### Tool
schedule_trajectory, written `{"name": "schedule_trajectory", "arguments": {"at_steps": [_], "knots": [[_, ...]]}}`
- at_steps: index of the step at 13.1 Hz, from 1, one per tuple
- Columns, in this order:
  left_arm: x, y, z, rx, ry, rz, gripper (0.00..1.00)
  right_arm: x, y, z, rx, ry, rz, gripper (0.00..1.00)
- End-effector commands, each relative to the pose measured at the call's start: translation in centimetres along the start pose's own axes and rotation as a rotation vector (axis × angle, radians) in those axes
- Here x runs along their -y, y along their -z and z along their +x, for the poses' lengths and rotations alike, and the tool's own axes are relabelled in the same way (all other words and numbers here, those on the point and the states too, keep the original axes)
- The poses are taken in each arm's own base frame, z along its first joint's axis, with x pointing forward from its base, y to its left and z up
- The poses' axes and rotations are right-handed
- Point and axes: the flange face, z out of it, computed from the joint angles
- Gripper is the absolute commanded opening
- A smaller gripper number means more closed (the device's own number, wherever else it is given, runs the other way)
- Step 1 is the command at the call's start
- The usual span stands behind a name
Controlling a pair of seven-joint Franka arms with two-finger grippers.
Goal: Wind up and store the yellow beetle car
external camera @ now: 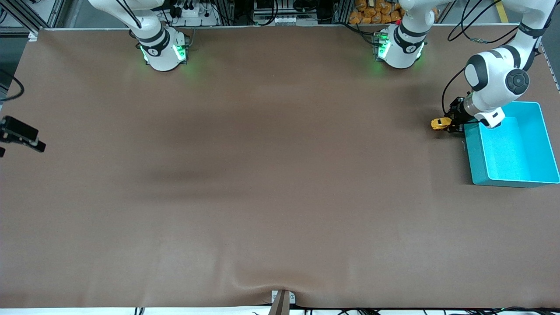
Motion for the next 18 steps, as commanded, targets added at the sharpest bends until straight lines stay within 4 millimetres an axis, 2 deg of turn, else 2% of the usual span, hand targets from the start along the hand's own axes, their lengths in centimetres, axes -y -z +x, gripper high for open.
{"name": "schedule_trajectory", "arguments": {"at_steps": [1,4,7,9,14,17,18], "knots": [[-0.2,0.5,0.2,-0.021,-0.013,-0.017,0.23,0.8,0.9,-3.4,0.022,-0.024,-0.033,1.0],[-1.3,1.9,0.6,-0.038,-0.017,-0.047,0.2,1.1,1.7,-5.4,0.017,-0.016,-0.051,1.0],[-3.3,4.4,0.8,-0.052,-0.032,-0.052,0.2,2.3,0.9,-6.9,0.029,0.001,-0.051,1.0],[-5.4,6.4,0.2,-0.049,-0.06,-0.015,0.2,3.8,0.6,-7.1,0.036,0.031,-0.085,1.0],[-10.9,12.9,-1.2,-0.052,-0.136,0.048,0.2,3.8,0.4,-7.1,0.015,0.033,-0.088,1.0],[-13.2,16.1,0.1,-0.052,-0.215,0.06,0.2,3.7,0.9,-7.3,0.005,0.021,-0.088,1.0],[-13.5,16.4,0.9,-0.05,-0.258,0.063,0.2,3.8,0.9,-7.4,0.006,0.02,-0.086,1.0]]}}
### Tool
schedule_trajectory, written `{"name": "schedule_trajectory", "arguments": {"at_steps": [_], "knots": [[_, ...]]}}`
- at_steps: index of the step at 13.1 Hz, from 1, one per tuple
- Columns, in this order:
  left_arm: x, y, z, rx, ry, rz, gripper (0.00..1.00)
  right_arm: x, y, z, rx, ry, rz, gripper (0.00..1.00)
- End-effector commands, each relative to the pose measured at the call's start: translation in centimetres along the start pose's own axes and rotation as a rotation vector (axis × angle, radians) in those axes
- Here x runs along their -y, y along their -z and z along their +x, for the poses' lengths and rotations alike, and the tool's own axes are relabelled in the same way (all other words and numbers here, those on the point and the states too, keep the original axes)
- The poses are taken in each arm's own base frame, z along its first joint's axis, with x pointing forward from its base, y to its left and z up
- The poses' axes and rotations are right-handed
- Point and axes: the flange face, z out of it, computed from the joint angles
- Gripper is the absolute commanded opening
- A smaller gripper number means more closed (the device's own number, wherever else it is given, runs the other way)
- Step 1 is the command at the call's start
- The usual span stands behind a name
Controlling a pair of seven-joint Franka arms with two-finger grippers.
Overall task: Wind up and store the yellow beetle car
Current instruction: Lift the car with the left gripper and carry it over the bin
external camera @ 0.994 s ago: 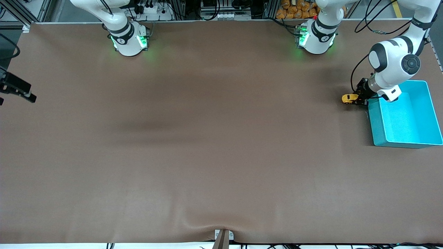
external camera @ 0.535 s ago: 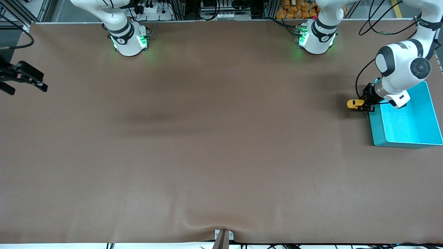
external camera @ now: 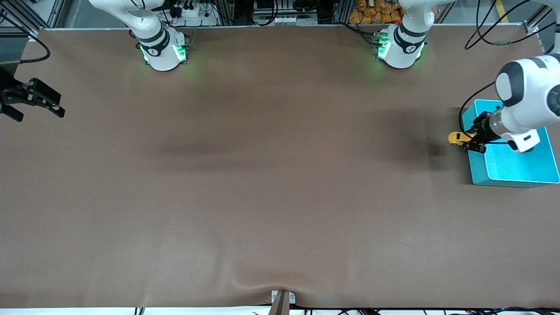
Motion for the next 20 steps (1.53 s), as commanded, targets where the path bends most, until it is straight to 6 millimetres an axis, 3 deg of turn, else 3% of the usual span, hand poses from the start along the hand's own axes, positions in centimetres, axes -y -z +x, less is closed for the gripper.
{"name": "schedule_trajectory", "arguments": {"at_steps": [1,6,9,10,17,20], "knots": [[-0.9,1.1,2.7,-0.012,-0.096,0.024,0.2,0.1,0.2,-0.9,-0.011,-0.022,-0.013,1.0],[0.8,-0.7,9.4,-0.028,-0.101,0.057,0.2,0.4,0.1,-0.8,-0.009,-0.018,-0.007,1.0],[2.4,-1.1,11.9,-0.068,-0.172,0.099,0.2,-0.5,-0.3,-0.8,-0.001,-0.036,0.004,1.0],[3.2,-1.4,12.7,-0.065,-0.243,0.111,0.2,-0.5,-1.5,-0.7,0.019,-0.036,0.006,1.0],[7.1,-2.4,17.3,-0.025,-0.773,0.112,0.21,-0.2,-1.7,-1.3,0.066,-0.041,0.049,1.0],[8.9,-4.7,19.6,-0.02,-0.937,0.089,0.21,-0.4,-1.9,-1.5,0.08,-0.036,0.051,1.0]]}}
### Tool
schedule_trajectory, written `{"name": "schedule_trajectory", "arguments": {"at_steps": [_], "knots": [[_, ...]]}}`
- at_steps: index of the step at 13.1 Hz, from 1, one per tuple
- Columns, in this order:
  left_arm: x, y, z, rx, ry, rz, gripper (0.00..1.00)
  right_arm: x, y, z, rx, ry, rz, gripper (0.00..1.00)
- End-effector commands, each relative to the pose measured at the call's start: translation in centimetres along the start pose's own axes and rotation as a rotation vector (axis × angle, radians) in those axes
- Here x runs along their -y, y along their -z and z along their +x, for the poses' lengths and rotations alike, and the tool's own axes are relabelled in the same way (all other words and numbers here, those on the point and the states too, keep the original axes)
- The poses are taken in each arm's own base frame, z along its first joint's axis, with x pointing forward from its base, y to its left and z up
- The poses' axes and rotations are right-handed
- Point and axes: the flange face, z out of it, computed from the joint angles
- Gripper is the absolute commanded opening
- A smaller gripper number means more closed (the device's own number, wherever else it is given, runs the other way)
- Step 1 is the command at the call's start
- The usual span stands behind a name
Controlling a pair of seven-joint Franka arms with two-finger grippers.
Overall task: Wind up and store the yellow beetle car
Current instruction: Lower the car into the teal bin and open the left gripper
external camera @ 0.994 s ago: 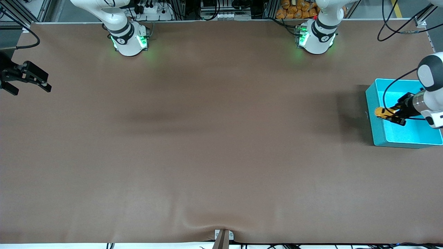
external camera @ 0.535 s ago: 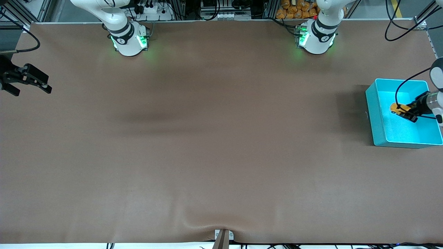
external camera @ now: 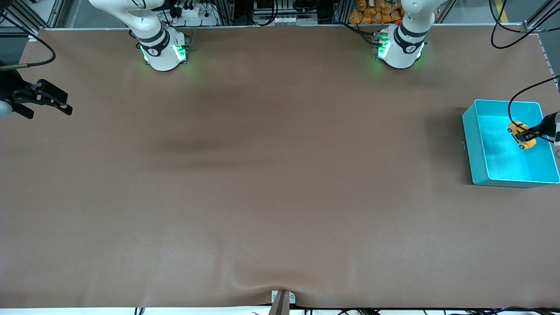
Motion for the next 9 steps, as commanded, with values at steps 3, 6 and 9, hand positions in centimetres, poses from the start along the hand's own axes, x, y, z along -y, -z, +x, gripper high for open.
{"name": "schedule_trajectory", "arguments": {"at_steps": [3,6,9], "knots": [[1.3,-3.0,1.2,-0.029,-0.092,-0.002,0.21,-0.1,0.5,-0.7,0.001,-0.008,0.018,1.0],[0.5,-3.4,1.0,-0.02,-0.176,-0.001,0.21,-0.1,0.4,-0.8,0.005,-0.008,0.018,1.0],[0.4,-3.6,1.1,-0.017,-0.296,-0.001,0.21,0.0,1.0,-0.8,-0.005,-0.006,0.017,1.0]]}}
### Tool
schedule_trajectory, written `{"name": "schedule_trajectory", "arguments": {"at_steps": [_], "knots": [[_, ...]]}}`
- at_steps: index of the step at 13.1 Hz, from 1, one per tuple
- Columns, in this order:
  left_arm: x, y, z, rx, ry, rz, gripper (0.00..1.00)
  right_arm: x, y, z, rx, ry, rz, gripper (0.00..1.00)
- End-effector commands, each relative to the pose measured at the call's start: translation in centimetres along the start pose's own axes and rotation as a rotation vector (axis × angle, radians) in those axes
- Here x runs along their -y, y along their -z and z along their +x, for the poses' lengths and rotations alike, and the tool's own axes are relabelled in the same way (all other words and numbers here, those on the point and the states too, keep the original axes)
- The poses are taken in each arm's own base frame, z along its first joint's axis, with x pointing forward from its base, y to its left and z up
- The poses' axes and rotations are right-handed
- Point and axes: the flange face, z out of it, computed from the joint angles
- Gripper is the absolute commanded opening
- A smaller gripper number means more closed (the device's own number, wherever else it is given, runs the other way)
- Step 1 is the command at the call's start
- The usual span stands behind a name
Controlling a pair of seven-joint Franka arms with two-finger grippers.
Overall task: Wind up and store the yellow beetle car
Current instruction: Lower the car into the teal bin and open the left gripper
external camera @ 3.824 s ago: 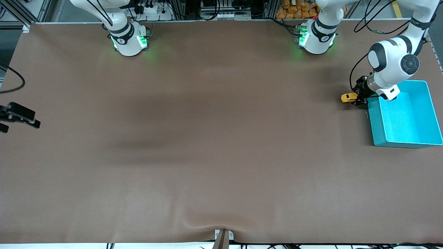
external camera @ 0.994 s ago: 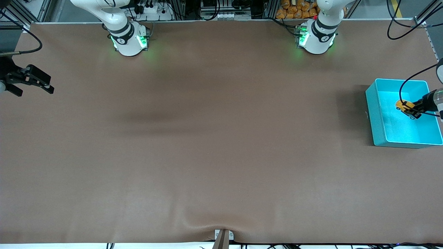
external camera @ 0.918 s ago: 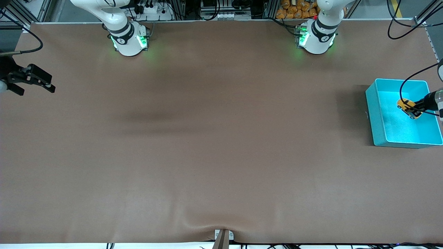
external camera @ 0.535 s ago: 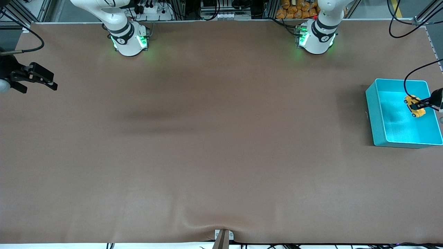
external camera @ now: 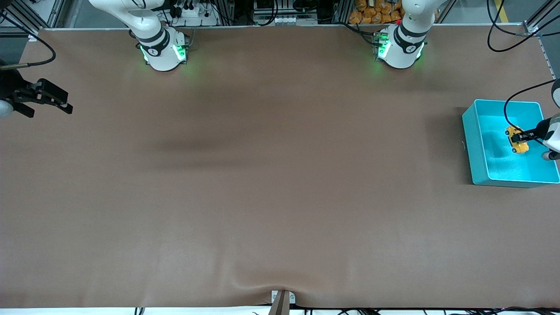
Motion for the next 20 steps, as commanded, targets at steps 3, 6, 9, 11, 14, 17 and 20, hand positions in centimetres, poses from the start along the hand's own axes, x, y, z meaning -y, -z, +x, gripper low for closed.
{"name": "schedule_trajectory", "arguments": {"at_steps": [3,6,9,11,14,17,20], "knots": [[-0.6,-0.6,0.4,0.005,-0.091,0.015,0.21,-0.1,0.8,-0.6,-0.008,-0.019,0.016,1.0],[-0.8,-1.6,0.6,0.009,-0.095,0.009,0.21,-0.1,0.6,-0.4,-0.015,-0.019,0.015,1.0],[-0.9,-2.8,0.9,0.004,-0.099,0.005,0.23,-0.2,0.4,-0.4,-0.012,-0.022,0.015,1.0],[-1.1,-3.2,1.1,0.003,-0.1,0.002,0.26,-0.5,0.3,-0.4,-0.009,-0.029,0.016,1.0],[-1.1,-3.5,1.3,0.003,-0.101,0.0,0.43,-0.5,0.2,-0.4,-0.007,-0.027,0.016,1.0],[-1.3,-3.6,1.7,0.001,-0.105,0.0,0.75,-0.6,-0.1,-0.2,-0.003,-0.029,0.016,1.0],[-1.7,-2.9,2.2,-0.022,-0.087,0.002,1.0,-0.6,-0.1,-0.2,-0.001,-0.028,0.016,1.0]]}}
